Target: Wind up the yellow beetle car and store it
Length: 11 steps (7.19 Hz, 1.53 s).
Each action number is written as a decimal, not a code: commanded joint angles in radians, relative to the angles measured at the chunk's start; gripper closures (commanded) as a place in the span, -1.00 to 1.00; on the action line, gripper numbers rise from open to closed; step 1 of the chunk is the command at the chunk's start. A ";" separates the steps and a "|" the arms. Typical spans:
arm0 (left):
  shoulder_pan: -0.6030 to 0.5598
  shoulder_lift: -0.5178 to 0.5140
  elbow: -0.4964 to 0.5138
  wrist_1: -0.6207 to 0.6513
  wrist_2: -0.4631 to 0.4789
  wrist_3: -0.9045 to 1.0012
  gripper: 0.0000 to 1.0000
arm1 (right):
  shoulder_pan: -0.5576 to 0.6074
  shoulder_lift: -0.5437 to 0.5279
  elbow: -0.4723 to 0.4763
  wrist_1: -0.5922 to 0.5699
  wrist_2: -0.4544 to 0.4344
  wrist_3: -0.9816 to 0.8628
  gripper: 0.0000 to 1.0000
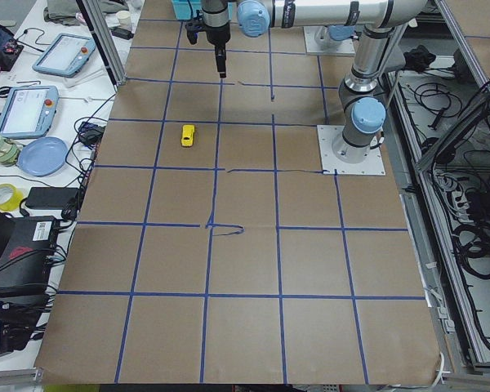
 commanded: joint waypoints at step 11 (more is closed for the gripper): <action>0.021 0.024 -0.002 -0.026 0.002 0.002 -1.00 | -0.003 -0.001 -0.007 -0.002 -0.008 0.009 -1.00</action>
